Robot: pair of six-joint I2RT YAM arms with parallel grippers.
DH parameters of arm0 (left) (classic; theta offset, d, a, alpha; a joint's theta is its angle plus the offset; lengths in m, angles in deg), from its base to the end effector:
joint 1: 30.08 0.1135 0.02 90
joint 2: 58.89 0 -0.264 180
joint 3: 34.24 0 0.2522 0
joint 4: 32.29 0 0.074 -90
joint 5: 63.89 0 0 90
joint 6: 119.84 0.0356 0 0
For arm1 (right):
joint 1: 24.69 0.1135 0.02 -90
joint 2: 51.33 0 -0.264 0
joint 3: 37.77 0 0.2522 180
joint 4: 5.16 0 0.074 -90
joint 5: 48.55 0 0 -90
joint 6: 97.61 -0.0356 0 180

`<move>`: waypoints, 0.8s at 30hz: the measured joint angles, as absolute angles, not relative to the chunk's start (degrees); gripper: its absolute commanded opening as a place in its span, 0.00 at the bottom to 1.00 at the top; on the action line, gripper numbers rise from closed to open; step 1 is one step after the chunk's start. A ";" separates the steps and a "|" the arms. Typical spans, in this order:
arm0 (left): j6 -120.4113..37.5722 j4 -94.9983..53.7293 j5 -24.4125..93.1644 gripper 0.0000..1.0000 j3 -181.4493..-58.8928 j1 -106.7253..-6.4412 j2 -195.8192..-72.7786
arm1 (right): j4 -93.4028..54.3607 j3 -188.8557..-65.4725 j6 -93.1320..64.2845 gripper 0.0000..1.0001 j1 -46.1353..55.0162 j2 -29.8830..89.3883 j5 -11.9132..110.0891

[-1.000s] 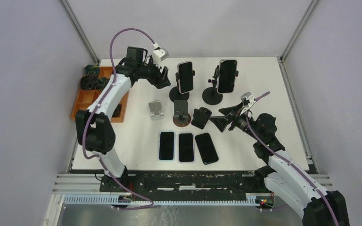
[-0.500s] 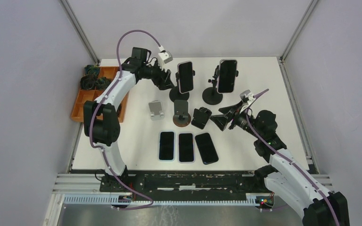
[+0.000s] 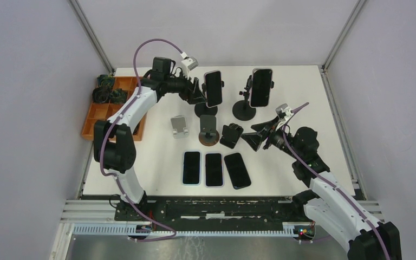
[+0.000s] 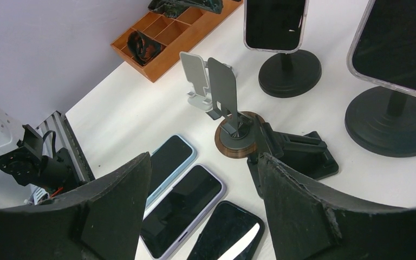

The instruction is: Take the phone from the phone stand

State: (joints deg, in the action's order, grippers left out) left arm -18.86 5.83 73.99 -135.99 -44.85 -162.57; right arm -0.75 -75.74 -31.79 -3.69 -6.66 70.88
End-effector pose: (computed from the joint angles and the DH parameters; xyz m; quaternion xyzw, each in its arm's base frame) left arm 0.3892 -0.1299 0.2985 0.3516 0.7695 -0.3804 0.3735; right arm 0.1689 0.0836 0.2655 -0.1566 0.7021 0.4265 0.5483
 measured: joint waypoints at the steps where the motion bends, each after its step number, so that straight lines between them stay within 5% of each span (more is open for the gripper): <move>1: -19.84 4.78 73.80 0.79 -135.99 -45.22 -162.72 | -0.86 -75.74 -31.77 0.77 -3.69 -6.82 70.88; 10: -24.93 0.41 69.38 0.66 -137.21 -48.83 -167.03 | -2.15 -75.74 -31.42 0.74 -3.69 -9.22 70.68; 24: -25.72 -1.01 66.21 0.07 -137.43 -49.11 -168.06 | -3.24 -75.71 -31.27 0.68 -3.69 -10.16 70.72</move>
State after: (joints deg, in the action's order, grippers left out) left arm -25.72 -1.01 66.21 -137.43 -49.11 -168.06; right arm -3.24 -75.71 -31.27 -3.69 -10.16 70.72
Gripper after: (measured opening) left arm 0.373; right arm 0.693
